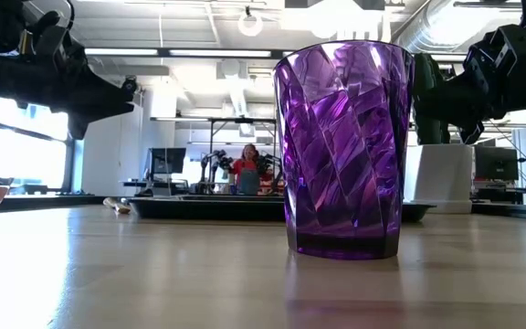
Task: Pick and place plate/cup/fork/spoon on tray
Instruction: Put the orange spoon on the left side of the black tray
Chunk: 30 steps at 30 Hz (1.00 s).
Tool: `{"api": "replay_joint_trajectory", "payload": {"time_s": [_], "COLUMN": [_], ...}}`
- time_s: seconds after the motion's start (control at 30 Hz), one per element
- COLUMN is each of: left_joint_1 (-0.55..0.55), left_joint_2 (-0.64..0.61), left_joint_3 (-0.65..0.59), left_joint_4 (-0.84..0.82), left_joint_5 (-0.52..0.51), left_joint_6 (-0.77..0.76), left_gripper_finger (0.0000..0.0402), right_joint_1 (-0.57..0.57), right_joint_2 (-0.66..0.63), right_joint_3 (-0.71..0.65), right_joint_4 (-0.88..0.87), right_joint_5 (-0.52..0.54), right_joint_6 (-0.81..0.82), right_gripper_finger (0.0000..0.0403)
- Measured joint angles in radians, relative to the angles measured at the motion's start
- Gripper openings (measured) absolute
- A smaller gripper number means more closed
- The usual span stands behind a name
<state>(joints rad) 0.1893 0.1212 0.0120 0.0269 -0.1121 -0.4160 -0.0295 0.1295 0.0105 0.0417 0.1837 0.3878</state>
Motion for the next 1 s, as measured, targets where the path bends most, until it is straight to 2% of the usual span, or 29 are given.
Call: {"api": "replay_joint_trajectory", "payload": {"time_s": [0.2, 0.77, 0.9, 1.0], "left_joint_1": [0.0, 0.0, 0.0, 0.0], "left_joint_2": [0.0, 0.005, 0.005, 0.005], "left_joint_3": [0.0, 0.0, 0.0, 0.0], "left_joint_4": [0.0, 0.001, 0.003, 0.017], "left_joint_5": [-0.001, -0.005, -0.038, -0.108], "left_joint_6": [-0.07, -0.027, -0.017, -0.051], "left_gripper_finger": [0.0094, 0.0098, 0.0114, 0.0128], "right_joint_1": [0.0, 0.0, 0.0, 0.0], "right_joint_2": [0.0, 0.0, 0.0, 0.0], "right_joint_3": [0.0, 0.0, 0.0, 0.0], "right_joint_4": [0.0, 0.0, 0.0, 0.0], "right_joint_5": [0.0, 0.007, 0.008, 0.008], "right_joint_6": [0.008, 0.005, 0.005, 0.005], "right_gripper_finger": [0.0122, 0.0122, 0.0122, 0.0122]}}
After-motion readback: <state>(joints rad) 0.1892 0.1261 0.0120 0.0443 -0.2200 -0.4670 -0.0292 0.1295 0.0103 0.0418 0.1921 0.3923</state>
